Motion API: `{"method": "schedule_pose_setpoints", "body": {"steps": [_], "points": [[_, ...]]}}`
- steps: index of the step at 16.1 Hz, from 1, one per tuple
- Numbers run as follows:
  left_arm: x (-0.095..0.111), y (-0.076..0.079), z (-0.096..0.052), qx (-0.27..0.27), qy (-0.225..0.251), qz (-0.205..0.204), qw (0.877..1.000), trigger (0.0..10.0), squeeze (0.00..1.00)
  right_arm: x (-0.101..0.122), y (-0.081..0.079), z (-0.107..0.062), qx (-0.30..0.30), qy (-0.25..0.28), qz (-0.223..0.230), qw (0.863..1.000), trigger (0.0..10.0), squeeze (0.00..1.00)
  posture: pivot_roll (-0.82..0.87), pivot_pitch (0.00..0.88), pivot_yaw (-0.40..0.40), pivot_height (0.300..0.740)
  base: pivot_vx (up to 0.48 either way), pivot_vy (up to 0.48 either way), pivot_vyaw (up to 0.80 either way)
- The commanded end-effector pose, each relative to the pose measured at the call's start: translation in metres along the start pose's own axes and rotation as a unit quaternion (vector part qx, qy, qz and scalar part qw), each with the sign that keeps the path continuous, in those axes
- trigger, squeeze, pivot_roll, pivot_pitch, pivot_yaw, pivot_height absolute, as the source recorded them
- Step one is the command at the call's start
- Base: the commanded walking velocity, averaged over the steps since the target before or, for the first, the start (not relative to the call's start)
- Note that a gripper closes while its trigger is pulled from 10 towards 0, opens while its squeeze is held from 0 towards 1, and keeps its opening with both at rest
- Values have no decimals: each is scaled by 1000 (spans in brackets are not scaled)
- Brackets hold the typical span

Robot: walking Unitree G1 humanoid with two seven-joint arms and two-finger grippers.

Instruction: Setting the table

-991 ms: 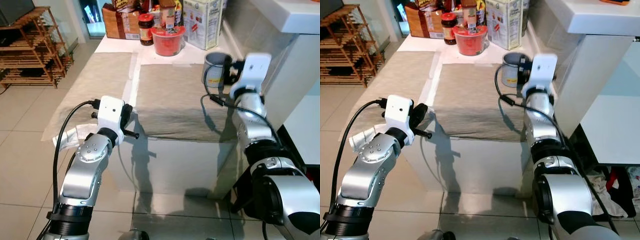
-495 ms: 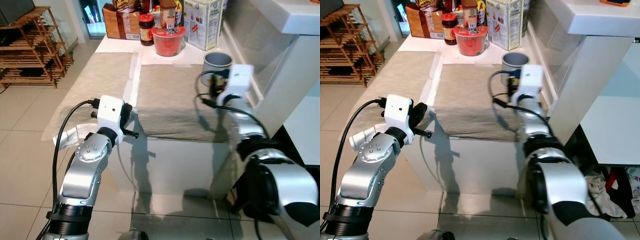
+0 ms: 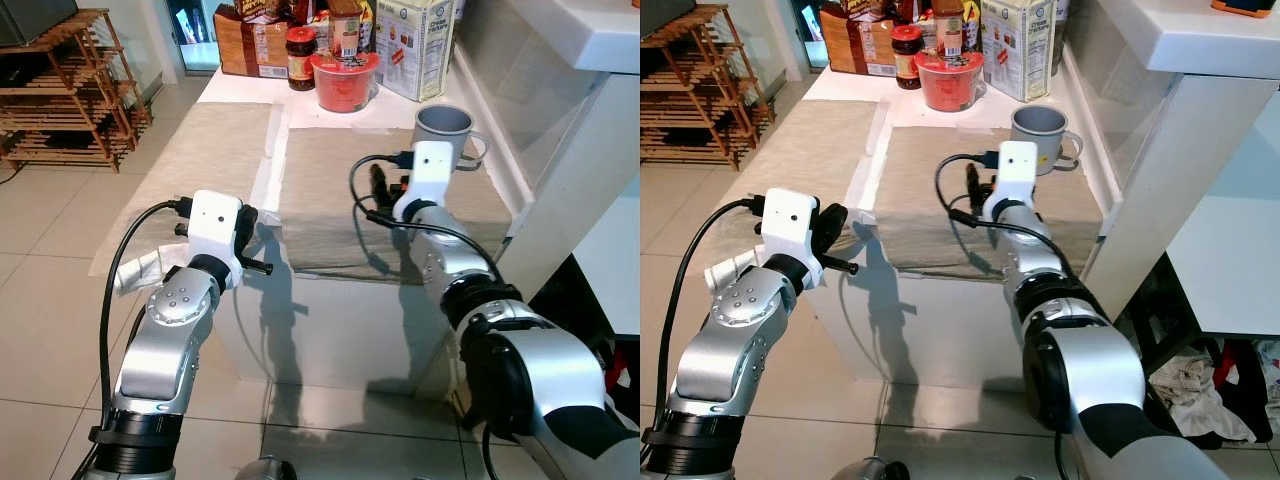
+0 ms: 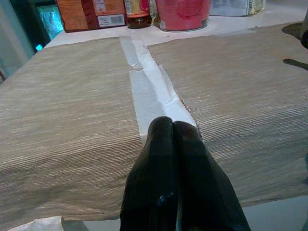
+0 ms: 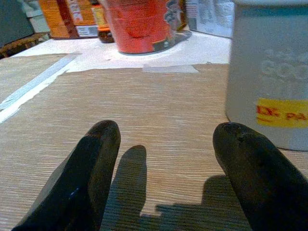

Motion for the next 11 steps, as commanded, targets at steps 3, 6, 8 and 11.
{"method": "schedule_pose_setpoints", "body": {"steps": [3,6,8,11], "points": [[1,-2,0,8,2,-1,1000,10000,0,27,12,2,-24,60,-50,997,10000,0,31,20,28,736,0,0,0],[1,-1,1,7,3,-3,1000,10000,0,39,22,1,-38,82,-53,995,10000,0,28,17,29,736,0,0,0],[2,1,2,5,4,-5,1000,10000,0,56,31,1,-46,110,-57,991,10000,0,30,16,30,736,0,0,0],[1,0,1,5,3,-6,1000,10000,0,66,51,-2,-76,122,-57,988,10000,0,30,15,33,736,0,0,0]]}}
Point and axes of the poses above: a point about 5 cm out from each wrist's last joint towards the gripper, its own z axis pointing out of the wrist towards the gripper, its own x axis along the axis of the wrist's last joint, y = z × x, the point moved 4 cm from there along z, pointing out of the wrist towards the gripper, and after that the axes turned 1 degree about -z, right-handed, at the moved point
